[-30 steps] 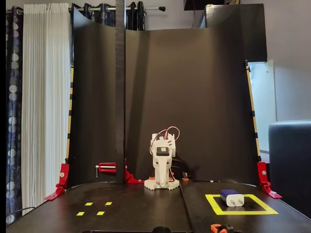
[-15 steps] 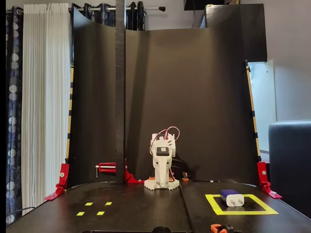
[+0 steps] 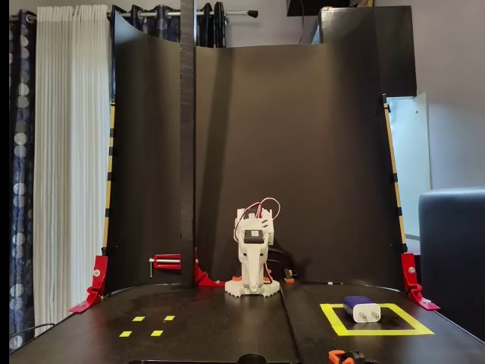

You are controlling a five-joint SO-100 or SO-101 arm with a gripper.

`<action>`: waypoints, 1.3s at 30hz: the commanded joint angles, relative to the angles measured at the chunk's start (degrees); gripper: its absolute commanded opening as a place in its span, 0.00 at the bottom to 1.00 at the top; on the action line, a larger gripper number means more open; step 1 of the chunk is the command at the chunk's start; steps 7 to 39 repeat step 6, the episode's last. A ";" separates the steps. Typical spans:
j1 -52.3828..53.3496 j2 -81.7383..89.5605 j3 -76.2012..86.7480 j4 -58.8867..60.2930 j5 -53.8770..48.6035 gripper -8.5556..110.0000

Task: Grasp a block and put it in the designated area.

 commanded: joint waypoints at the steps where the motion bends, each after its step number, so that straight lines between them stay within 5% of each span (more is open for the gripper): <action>1: -0.18 0.44 0.26 0.00 0.26 0.07; 39: -0.18 0.44 0.26 0.00 0.26 0.07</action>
